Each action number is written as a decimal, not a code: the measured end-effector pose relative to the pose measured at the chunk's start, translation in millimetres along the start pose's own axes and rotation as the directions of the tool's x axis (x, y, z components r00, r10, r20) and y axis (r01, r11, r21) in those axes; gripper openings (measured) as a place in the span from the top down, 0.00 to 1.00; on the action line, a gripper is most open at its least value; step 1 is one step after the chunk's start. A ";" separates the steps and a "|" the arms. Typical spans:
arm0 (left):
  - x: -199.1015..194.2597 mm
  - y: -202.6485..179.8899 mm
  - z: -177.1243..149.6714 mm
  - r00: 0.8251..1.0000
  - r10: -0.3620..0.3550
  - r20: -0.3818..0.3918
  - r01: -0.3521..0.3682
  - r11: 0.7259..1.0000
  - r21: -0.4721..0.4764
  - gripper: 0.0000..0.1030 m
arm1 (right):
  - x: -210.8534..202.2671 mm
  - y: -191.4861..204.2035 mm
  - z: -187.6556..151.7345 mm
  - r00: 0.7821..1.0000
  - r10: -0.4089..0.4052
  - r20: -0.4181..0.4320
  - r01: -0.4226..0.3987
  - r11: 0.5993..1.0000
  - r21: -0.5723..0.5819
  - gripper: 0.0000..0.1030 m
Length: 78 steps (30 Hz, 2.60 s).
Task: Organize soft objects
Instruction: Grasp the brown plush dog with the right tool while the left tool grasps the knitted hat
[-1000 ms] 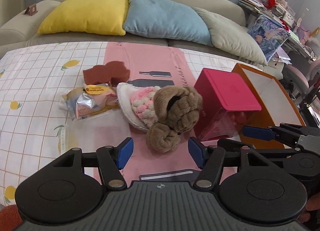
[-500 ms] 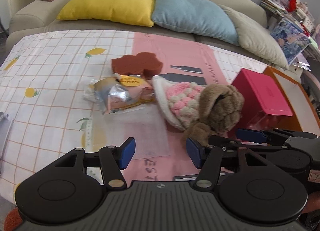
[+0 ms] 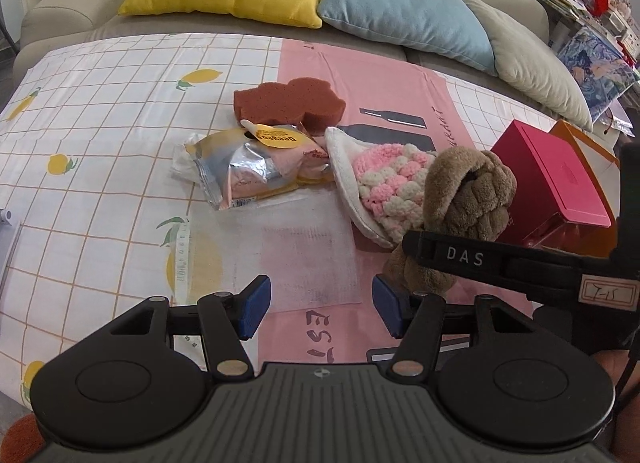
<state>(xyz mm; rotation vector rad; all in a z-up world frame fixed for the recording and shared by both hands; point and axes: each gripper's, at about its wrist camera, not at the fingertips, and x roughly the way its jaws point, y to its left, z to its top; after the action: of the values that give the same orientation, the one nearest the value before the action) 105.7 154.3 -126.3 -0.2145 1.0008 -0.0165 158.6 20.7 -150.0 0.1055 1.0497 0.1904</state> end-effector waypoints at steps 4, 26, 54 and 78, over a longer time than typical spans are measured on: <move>2.4 -4.5 1.8 1.000 -0.013 0.006 0.013 1.000 0.021 0.33 | -3.1 -5.7 -0.5 1.000 0.015 0.008 -0.015 1.000 -0.005 0.51; 53.5 -83.0 23.6 0.999 -0.021 0.030 0.014 0.974 0.227 0.33 | -59.6 -75.5 -25.9 0.991 -0.008 -0.133 -0.006 0.994 -0.105 0.71; 69.9 -103.4 23.2 0.995 0.080 0.060 -0.099 0.847 0.522 0.37 | -62.5 -60.9 -26.1 0.987 -0.036 -0.158 -0.021 0.938 -0.345 0.62; 81.2 -129.9 23.8 0.980 0.124 0.153 -0.193 0.759 0.622 0.75 | -27.4 -103.9 -33.1 0.952 -0.062 -0.299 0.009 0.985 -0.175 0.55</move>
<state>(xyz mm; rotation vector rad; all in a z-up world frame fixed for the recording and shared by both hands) 180.6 22.2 -157.4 0.4955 0.8547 -0.1870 127.6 -86.8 -161.4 -0.1027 1.3361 0.2700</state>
